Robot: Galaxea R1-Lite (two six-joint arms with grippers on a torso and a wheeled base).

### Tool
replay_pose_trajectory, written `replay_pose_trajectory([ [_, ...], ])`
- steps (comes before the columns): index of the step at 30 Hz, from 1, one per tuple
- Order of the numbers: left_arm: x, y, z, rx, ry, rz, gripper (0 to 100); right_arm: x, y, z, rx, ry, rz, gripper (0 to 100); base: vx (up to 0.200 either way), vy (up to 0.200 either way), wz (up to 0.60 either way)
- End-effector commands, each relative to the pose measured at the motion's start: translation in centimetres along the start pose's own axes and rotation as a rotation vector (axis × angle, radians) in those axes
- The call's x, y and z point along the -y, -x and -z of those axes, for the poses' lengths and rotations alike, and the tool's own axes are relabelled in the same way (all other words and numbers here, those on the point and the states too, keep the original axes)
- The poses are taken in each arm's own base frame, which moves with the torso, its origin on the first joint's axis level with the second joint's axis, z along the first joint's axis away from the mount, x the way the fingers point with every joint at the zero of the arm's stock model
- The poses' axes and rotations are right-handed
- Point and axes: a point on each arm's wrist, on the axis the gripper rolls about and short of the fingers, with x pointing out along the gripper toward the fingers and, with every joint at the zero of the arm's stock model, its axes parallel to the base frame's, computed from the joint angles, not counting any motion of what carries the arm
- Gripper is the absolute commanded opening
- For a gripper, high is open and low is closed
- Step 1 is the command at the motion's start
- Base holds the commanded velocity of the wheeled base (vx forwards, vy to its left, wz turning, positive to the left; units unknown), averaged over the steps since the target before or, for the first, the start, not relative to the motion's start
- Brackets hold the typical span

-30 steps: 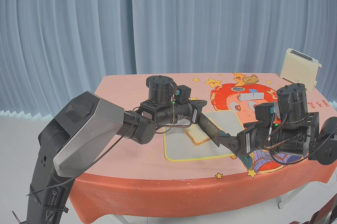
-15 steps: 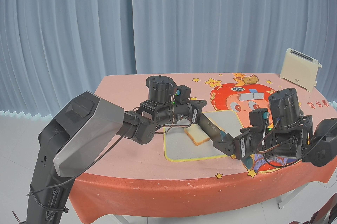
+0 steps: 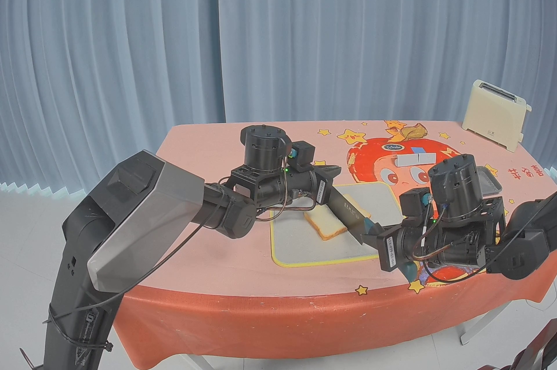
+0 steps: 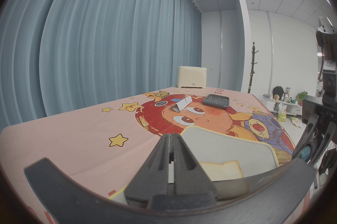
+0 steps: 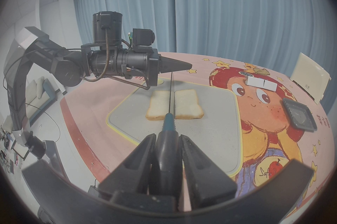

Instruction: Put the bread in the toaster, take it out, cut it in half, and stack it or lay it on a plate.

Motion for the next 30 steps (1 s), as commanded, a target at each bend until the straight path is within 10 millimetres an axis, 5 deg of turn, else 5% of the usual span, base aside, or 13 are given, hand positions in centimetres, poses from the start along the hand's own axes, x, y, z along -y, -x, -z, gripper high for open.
replay_pose_trajectory([
  [1, 0.0, 0.0, 0.0, 0.0, -0.001, 0.0, 0, 0.0, -0.1, 0.0, -0.001, 0.0, 0.001, 0, 0.0, 0.0, 0.0],
  [9, 0.1, 0.0, -0.5, 0.033, -0.013, 0.001, 0, 0.0, 0.1, -0.1, 0.008, -0.003, 0.001, 0, 0.0, 0.0, 0.0],
  [15, 0.3, 2.1, -4.9, 0.117, -0.043, -0.01, 0, 0.0, 0.3, -0.3, 0.017, -0.003, -0.002, 0, 0.0, 0.0, 0.0],
  [18, -0.7, 6.6, -10.3, 0.218, -0.077, -0.061, 0, 0.0, 0.4, -0.3, 0.019, -0.003, 0.0, 0, 0.0, 0.0, 0.0],
  [22, -1.0, 11.6, -13.8, 0.276, -0.096, -0.104, 0, 0.4, 0.8, -0.3, 0.022, -0.01, 0.02, 0, 0.0, 0.0, 0.0],
  [30, -3.0, 18.9, -15.1, 0.29, -0.093, -0.231, 0, 0.6, 0.6, 0.0, 0.015, -0.019, 0.036, 0, 0.0, 0.0, 0.0],
])
